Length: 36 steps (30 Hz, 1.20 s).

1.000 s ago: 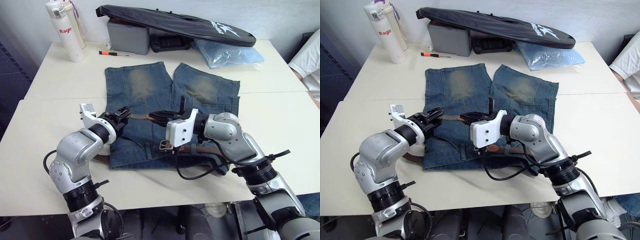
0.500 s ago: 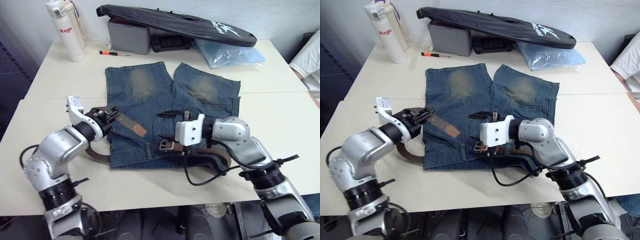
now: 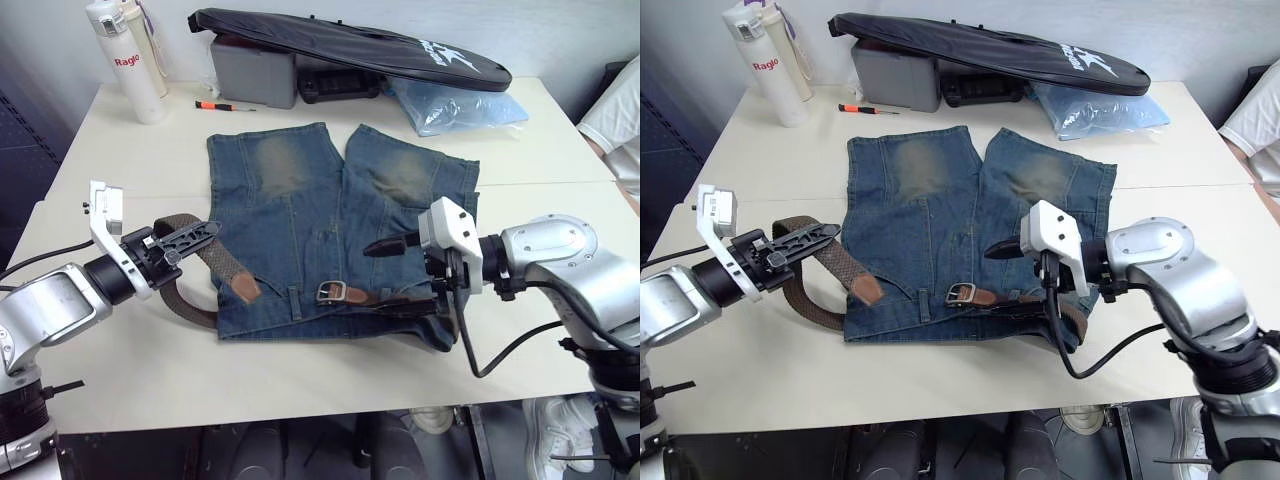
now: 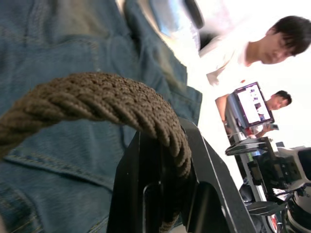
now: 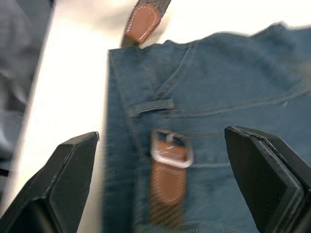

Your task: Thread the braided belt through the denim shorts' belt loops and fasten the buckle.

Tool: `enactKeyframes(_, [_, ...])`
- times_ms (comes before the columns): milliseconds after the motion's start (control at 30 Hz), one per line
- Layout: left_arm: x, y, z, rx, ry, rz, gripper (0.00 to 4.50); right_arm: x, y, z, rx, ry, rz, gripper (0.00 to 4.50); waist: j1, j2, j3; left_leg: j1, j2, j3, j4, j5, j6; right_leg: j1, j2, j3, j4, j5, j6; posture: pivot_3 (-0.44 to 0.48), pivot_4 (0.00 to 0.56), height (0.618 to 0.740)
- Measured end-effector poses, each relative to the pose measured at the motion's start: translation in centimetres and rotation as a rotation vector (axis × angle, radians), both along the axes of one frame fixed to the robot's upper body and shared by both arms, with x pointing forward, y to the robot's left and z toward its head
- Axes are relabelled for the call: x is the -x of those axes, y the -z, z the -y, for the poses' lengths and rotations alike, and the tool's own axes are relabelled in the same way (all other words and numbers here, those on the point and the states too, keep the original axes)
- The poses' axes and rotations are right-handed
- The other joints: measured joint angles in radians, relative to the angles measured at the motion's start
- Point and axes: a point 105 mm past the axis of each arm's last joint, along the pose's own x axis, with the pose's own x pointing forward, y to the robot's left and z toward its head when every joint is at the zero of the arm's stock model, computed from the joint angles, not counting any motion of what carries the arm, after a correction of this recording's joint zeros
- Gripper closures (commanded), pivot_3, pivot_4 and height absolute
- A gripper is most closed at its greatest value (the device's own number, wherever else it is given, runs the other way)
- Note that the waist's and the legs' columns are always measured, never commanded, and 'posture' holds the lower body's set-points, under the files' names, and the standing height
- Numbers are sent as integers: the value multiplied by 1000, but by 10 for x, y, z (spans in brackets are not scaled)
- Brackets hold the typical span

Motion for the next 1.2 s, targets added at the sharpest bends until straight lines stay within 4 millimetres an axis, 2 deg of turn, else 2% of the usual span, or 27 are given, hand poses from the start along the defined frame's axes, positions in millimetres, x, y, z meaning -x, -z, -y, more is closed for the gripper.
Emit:
enactKeyframes(200, [2, 11, -3, 23, -98, -28, 4500, 5, -2, 8, 21, 51, -111, 51, 5, 0, 0, 0, 0, 1, 0, -1, 0, 0, 0, 0, -1, 0, 0, 0, 150, 740])
enactKeyframes(400, [3, 21, -2, 132, -248, -61, 4500, -1, -9, 21, 35, 137, -87, 51, 12, 0, 0, 0, 0, 1, 0, -2, 1, 0, 0, 1, -3, 0, 0, 0, 150, 740])
enactKeyframes(600, [8, 28, 1, 191, -327, -89, 4500, 4, -9, 27, 25, 160, -134, 51, 13, 0, 0, 0, 0, 2, 0, -2, 1, 0, 0, 1, -3, 0, 0, 0, 150, 740])
enactKeyframes(633, [8, 28, 2, 200, -334, -90, 4500, 6, -9, 27, 24, 156, -135, 51, 13, 0, 0, -1, 0, -1, 0, -2, 2, 3, -1, -2, -4, 0, 0, 0, 150, 740])
enactKeyframes(733, [10, 30, 11, 182, -330, -79, 4500, 7, -8, 27, 30, 157, -140, 51, -3, 7, 2, -10, -10, -35, -1, 2, 5, 27, -13, -40, -13, -1, 3, 0, 150, 740])
enactKeyframes(767, [11, 30, 12, 178, -334, -75, 4500, 7, -7, 26, 30, 161, -139, 51, -9, 9, 2, -9, -13, -44, 0, 5, 4, 28, -15, -49, -13, -1, 4, 0, 150, 740])
enactKeyframes(933, [10, 37, 12, 177, -366, -86, 4500, 5, -6, 30, 44, 194, -145, 51, 26, 9, 3, -13, -7, -38, 2, 7, 0, 19, -8, -45, -12, -1, 0, 0, 150, 740])
enactKeyframes(1200, [7, 43, 17, 151, -382, -77, 4500, 3, -5, 33, 57, 227, -141, 51, 36, 9, 3, -12, -5, -31, 1, 6, 0, 15, -6, -38, -12, -1, -1, 0, 150, 740])
